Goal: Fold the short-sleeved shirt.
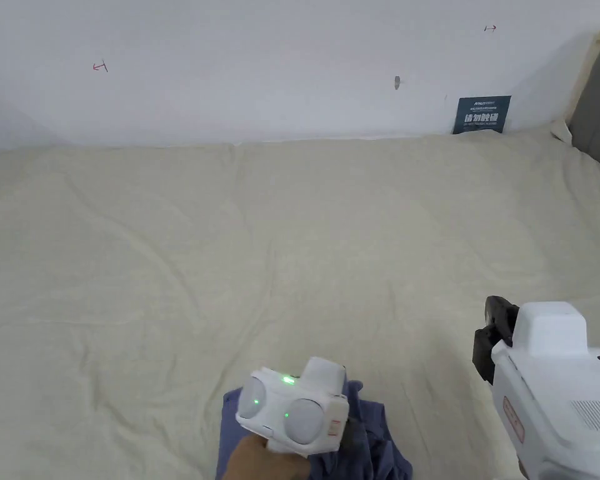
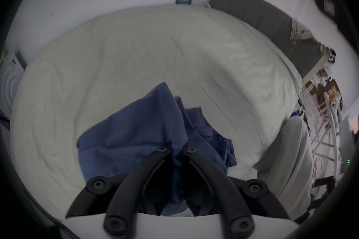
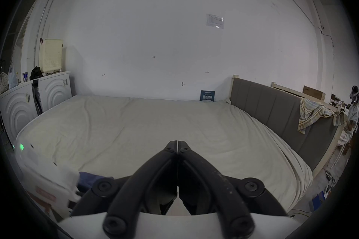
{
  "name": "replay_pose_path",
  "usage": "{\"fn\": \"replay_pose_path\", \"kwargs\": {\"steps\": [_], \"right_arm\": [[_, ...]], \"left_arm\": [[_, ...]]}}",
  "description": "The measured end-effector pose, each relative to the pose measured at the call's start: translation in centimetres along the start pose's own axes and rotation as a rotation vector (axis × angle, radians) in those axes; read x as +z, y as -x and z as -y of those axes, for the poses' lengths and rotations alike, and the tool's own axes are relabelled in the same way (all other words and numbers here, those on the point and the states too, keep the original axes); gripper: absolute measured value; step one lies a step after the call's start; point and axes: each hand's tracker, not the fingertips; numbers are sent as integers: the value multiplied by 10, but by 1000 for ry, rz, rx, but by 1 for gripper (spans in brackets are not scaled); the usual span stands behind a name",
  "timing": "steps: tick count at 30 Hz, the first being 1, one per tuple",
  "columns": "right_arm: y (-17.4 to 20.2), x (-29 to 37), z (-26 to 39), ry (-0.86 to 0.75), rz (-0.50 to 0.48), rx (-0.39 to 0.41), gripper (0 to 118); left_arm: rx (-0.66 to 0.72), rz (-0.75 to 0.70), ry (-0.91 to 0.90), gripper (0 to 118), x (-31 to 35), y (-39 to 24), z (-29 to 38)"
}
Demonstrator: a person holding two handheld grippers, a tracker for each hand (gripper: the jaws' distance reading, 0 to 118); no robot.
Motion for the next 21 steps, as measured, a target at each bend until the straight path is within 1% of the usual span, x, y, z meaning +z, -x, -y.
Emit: {"fn": "replay_pose_path", "kwargs": {"steps": [2, 3, 4, 6, 7, 8, 9, 11, 15, 17, 18, 19, 21], "right_arm": [[-3, 0, 1, 5, 7, -1, 2], [-4, 1, 2, 7, 9, 0, 2], [-5, 1, 2, 9, 12, 1, 2], [-6, 1, 3, 11, 15, 0, 2], [-6, 1, 3, 12, 16, -1, 2], [-6, 1, 3, 13, 16, -2, 2], [-6, 1, 3, 14, 18, -3, 2], [-6, 2, 2, 13, 17, -7, 2], [-4, 2, -1, 4, 12, -5, 2], [-3, 3, -3, 0, 9, -3, 2], [-3, 3, -3, -3, 7, -3, 2], [-3, 3, -4, -5, 8, -3, 2], [-2, 2, -4, -7, 6, -1, 2]], "left_arm": [[-8, 5, 16, 11, -12, -8, 3], [-4, 6, 22, 15, -16, -9, 4], [3, 13, 23, 31, -19, -9, 5], [57, 100, -5, 77, -14, -8, 4], [87, 150, -19, 102, -11, -7, 4], [114, 187, -39, 112, -6, -7, 3], [136, 206, -70, 113, 0, -6, 2], [191, 235, -170, 110, 19, 3, -1], [299, 227, -341, 106, 56, 30, -3], [327, 193, -423, 97, 73, 45, 1], [331, 165, -464, 95, 80, 50, 2], [312, 125, -498, 95, 86, 55, 5], [260, 9, -547, 76, 92, 62, 12]]}}
